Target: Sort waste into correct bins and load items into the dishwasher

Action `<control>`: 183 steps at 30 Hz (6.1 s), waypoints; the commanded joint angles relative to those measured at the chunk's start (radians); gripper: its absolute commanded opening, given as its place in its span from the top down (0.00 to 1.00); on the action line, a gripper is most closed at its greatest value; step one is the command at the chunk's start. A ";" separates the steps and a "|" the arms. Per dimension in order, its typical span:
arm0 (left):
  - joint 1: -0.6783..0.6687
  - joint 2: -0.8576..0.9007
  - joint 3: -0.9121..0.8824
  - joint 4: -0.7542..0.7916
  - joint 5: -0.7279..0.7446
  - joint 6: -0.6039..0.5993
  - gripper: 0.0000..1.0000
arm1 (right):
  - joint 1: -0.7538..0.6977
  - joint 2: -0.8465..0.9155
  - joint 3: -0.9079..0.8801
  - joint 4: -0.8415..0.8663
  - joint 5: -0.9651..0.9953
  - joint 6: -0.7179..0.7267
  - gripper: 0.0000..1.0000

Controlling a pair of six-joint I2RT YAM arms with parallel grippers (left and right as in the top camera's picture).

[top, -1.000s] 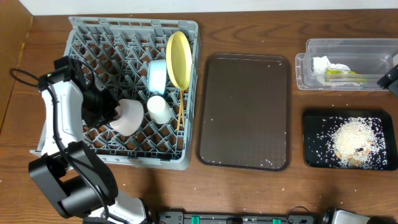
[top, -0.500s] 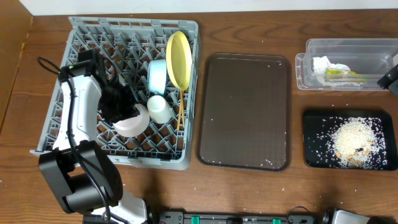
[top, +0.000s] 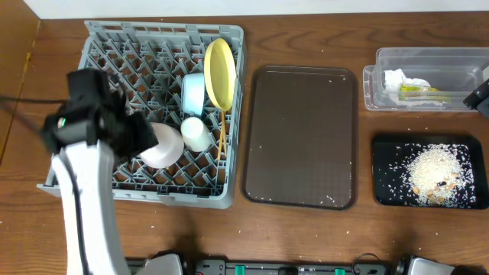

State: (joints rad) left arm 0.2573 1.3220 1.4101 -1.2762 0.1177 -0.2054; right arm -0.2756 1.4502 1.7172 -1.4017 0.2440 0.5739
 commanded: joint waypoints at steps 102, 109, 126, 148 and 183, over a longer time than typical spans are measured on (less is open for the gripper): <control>-0.333 -0.845 -0.249 -0.071 0.178 -0.200 0.15 | -0.010 0.001 -0.004 -0.002 0.014 0.013 0.01; -0.333 -0.878 -0.249 -0.085 0.178 -0.200 0.13 | -0.010 0.001 -0.004 -0.002 0.014 0.013 0.01; -0.335 -0.881 -0.362 -0.033 0.178 0.052 0.06 | -0.010 0.001 -0.004 -0.002 0.014 0.013 0.01; -0.335 -1.244 -1.122 0.935 0.106 0.274 0.06 | -0.010 0.001 -0.004 -0.002 0.014 0.013 0.01; -0.273 -1.321 -1.407 1.207 -0.190 0.059 0.06 | -0.010 0.001 -0.004 -0.002 0.014 0.013 0.01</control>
State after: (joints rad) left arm -0.0269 0.0109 0.0154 -0.0193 -0.0204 -0.1276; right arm -0.2760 1.4502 1.7134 -1.4017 0.2436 0.5739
